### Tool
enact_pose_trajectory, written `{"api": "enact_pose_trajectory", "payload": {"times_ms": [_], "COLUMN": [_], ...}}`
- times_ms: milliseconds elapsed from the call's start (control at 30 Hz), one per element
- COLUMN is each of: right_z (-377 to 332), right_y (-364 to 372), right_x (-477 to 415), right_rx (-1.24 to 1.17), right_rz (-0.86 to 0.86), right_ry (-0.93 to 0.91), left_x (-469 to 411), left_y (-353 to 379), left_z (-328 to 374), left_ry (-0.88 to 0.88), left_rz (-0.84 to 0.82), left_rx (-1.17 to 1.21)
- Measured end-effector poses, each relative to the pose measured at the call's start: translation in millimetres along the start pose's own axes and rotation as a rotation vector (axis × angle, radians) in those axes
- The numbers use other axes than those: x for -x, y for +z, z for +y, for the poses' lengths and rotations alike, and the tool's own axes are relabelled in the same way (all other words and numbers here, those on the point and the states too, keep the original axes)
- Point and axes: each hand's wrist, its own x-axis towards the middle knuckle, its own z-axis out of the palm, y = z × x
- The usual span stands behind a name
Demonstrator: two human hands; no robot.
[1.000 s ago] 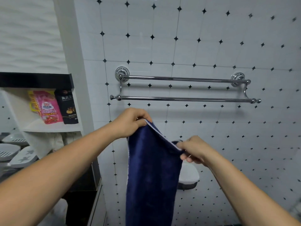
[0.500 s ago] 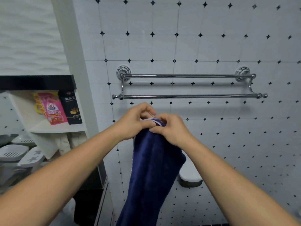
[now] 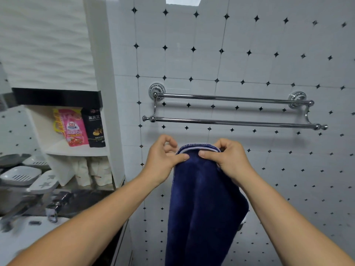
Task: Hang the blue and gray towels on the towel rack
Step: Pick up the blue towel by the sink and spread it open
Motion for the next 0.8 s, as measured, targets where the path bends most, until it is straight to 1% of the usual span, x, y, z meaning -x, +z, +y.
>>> {"api": "enact_pose_trajectory", "payload": {"times_ms": [100,167,267,333,400,467,600,667,733,800], "right_z": [-3,-4,-5,-5,-5,-5,-7,-11,-15,-16], "right_y": [-8,-11,-15,-16,-17,-18,-20,-22,-26,-32], "right_x": [-1,-2,-3,-3,-2,-2,-2,-1,2,6], "right_rx": [0.009,0.02,0.02,0.019,0.027,0.03,0.076,0.1,0.085,0.19], "right_rz": [0.001,-0.006,-0.023,-0.038,-0.047,-0.048,-0.086,-0.146,-0.205,-0.241], "right_ry": [-0.012,-0.03,-0.058,-0.061,-0.07,-0.091,-0.112,-0.154,-0.197,-0.238], "left_x": [-1,0,0,2,2,0,-14,-22,-31,-41], "left_y": [6,9,13,16,19,21,19,18,18,16], "left_z": [5,8,9,11,10,10,20,29,38,45], "left_ry": [0.083,0.104,0.201,0.235,0.264,0.241,0.077,0.067,0.07,0.05], "left_rz": [-0.082,-0.133,-0.13,-0.162,-0.19,-0.182,-0.187,-0.191,-0.155,-0.085], "left_rx": [-0.081,-0.081,-0.165,-0.162,-0.209,-0.247,-0.132,-0.087,-0.049,0.006]}}
